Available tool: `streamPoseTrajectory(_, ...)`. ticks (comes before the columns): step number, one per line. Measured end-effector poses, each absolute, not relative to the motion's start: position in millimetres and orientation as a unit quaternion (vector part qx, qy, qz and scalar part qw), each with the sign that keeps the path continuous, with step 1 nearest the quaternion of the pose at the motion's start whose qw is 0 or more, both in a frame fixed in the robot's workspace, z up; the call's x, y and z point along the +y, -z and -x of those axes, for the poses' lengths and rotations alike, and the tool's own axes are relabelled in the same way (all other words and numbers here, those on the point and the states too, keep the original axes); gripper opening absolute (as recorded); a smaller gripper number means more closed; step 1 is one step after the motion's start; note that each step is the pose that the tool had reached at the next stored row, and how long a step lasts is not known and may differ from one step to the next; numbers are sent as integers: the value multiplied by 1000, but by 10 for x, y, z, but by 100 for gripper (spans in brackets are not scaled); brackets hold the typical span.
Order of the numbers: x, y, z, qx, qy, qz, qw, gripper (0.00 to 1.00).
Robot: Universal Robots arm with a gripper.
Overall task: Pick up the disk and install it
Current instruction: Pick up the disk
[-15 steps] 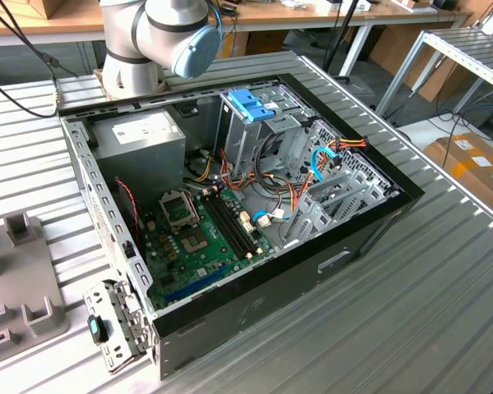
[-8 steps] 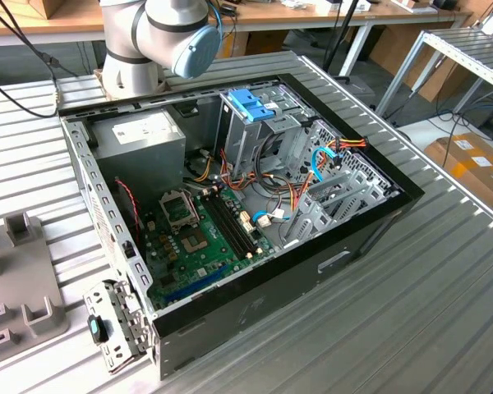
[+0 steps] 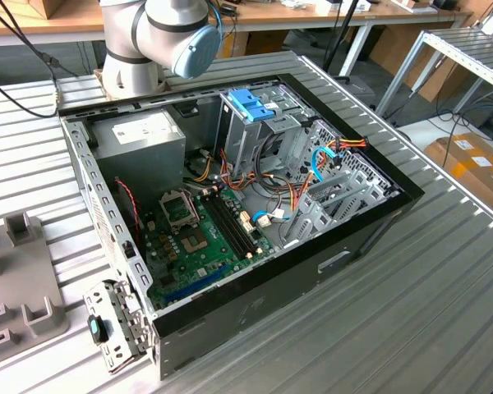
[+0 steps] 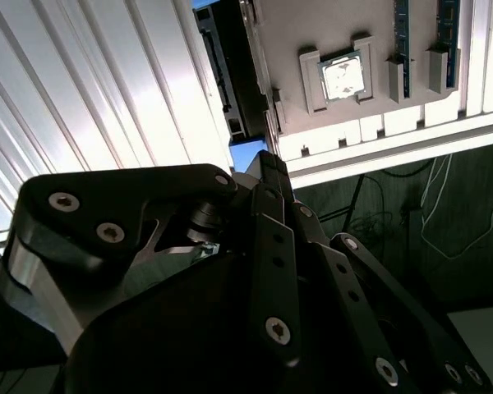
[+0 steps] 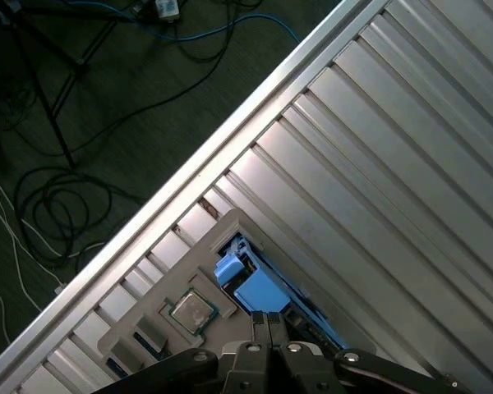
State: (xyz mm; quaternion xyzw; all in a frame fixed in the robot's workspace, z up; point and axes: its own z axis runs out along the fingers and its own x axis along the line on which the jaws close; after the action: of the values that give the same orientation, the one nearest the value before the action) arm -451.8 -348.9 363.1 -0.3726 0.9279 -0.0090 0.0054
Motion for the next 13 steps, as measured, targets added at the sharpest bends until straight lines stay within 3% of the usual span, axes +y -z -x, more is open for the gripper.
streamPoseTrajectory(13, -3489, -3631, 4518, 914, 9, 405, 6, 11)
